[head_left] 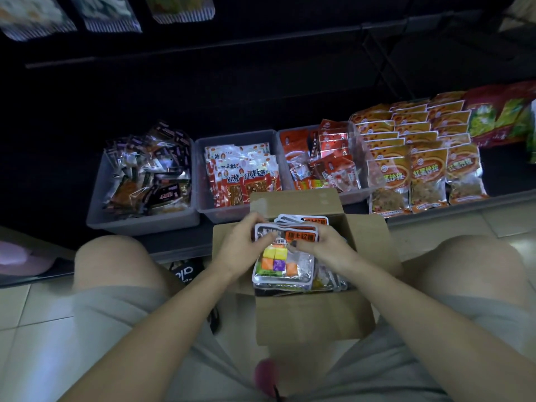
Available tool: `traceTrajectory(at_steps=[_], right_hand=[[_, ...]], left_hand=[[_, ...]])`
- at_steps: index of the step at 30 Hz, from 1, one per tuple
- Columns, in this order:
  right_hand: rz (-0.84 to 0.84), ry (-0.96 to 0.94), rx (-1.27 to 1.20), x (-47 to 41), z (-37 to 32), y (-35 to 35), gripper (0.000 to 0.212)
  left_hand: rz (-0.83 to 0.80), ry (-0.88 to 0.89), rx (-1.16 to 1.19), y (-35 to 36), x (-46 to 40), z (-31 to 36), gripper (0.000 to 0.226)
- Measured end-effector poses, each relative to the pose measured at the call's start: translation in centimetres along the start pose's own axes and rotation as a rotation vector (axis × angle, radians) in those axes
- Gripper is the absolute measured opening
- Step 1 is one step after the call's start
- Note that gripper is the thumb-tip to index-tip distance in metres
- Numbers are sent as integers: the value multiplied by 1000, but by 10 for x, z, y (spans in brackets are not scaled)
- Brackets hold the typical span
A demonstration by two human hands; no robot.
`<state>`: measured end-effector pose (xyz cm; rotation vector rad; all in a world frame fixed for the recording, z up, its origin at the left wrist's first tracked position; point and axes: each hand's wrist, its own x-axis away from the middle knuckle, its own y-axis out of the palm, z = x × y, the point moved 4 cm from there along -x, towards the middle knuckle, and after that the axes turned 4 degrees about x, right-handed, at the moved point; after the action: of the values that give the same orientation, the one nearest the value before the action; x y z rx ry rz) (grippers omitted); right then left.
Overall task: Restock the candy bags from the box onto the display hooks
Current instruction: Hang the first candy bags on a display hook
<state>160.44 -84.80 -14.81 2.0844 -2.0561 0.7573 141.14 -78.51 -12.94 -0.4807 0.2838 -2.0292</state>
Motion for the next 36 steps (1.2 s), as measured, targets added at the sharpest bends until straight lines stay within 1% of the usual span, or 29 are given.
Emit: traceTrajectory(at_steps=[1, 3, 5, 6, 7, 10, 11, 15, 17, 18, 20, 23, 24, 26, 27, 29, 30, 31, 33, 34, 36], right_hand=[[13, 4, -26, 1, -2, -2, 21], [55, 13, -94, 0, -4, -7, 22], [87, 50, -171, -1, -7, -12, 21], [86, 61, -206, -2, -11, -15, 21], [72, 64, -235, -2, -17, -17, 22], [11, 51, -278, -3, -38, -23, 25], [3, 37, -286, -5, -45, -24, 26], [44, 23, -378, -14, -68, -28, 32], [41, 11, -401, -17, -83, -27, 30], [55, 9, -393, -19, -90, -25, 28], [101, 4, -412, -19, -104, -21, 27], [126, -26, -433, -17, -130, -11, 25], [146, -38, -429, -16, -138, -7, 19], [175, -61, -425, -17, -154, -1, 8], [184, -67, -416, -19, -160, 2, 12], [189, -77, -396, -23, -177, 10, 36], [209, -84, -402, -24, -187, 13, 40], [209, -94, -403, -25, -198, 16, 37], [158, -110, -389, -29, -218, 24, 26], [116, -116, -364, -30, -229, 28, 26], [4, -133, -332, -29, -248, 35, 35]], left_hand=[[26, -46, 85, 0, -1, 1, 27], [21, -122, 189, 1, -4, 2, 54], [-28, -158, 189, 1, -4, 6, 78], [-59, -167, 191, 0, -5, 7, 84], [-89, -171, 195, -2, -6, 10, 84], [-170, -175, 232, -15, -10, 28, 69], [-197, -172, 261, -19, -13, 32, 69], [-239, -159, 405, -39, -17, 52, 88], [-257, -179, 484, -45, -16, 60, 93], [-258, -172, 509, -47, -14, 63, 91], [-216, -155, 518, -51, -12, 68, 80], [-114, -143, 566, -62, -10, 73, 47], [-86, -139, 591, -66, -9, 75, 45], [-60, -143, 627, -75, -7, 80, 51], [-47, -129, 642, -81, -5, 84, 49], [2, -96, 661, -93, -3, 91, 39], [43, -82, 663, -99, -1, 95, 37], [88, -57, 665, -107, 1, 100, 36], [189, 0, 654, -123, 6, 109, 31], [236, 23, 649, -132, 8, 114, 29], [307, 53, 640, -149, 12, 118, 27]])
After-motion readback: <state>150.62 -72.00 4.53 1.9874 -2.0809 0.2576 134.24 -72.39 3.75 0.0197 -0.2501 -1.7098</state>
